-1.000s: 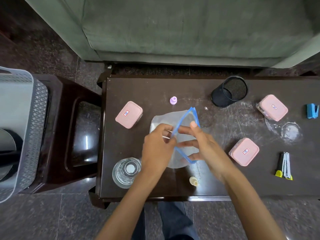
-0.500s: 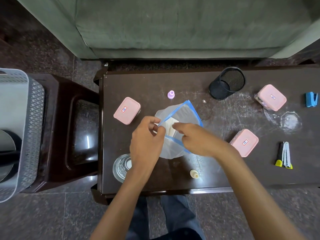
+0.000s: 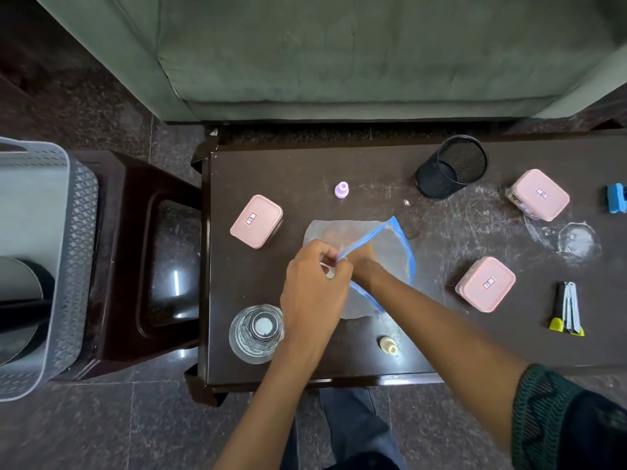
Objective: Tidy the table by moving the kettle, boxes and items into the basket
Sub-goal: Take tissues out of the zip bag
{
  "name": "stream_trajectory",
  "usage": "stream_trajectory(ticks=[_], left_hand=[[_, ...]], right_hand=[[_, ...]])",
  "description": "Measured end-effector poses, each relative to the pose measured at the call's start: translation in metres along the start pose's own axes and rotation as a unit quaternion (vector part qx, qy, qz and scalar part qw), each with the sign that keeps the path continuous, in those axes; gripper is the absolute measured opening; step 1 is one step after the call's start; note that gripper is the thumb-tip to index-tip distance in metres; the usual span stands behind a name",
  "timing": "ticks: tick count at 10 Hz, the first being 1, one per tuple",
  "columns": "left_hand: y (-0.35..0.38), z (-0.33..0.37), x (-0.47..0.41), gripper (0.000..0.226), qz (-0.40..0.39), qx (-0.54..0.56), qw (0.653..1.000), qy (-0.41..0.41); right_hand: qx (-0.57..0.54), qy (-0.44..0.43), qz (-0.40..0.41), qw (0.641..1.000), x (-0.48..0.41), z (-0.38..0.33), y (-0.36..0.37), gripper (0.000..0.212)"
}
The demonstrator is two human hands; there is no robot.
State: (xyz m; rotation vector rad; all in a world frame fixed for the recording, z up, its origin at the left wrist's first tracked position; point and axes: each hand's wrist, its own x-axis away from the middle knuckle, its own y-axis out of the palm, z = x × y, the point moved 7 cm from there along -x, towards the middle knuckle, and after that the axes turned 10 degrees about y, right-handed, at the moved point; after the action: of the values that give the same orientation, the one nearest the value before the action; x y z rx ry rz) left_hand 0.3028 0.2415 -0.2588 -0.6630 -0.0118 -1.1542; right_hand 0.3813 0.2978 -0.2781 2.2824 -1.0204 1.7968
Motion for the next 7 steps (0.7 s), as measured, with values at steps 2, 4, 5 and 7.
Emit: stream_trajectory(ticks=[2,4,5,7], left_hand=[[0.005,-0.001,0.007,0.011,-0.007,-0.023,0.999,0.029],[0.007,0.000,0.005,0.006,-0.019,-0.057,0.998,0.036],[0.009,0.001,0.004,0.009,-0.023,-0.093,0.995,0.033],[0.017,0.007,0.007,0.012,0.004,-0.151,0.984,0.098]], right_hand=[[-0.063,0.015,-0.003,0.998,-0.027,0.014,0.011,0.043],[-0.124,0.026,0.003,0.992,-0.032,0.022,0.012,0.039],[-0.249,0.034,-0.007,0.968,-0.035,0.034,0.004,0.023],[-0.310,-0.021,-0.041,0.949,-0.025,0.045,0.004,0.029]])
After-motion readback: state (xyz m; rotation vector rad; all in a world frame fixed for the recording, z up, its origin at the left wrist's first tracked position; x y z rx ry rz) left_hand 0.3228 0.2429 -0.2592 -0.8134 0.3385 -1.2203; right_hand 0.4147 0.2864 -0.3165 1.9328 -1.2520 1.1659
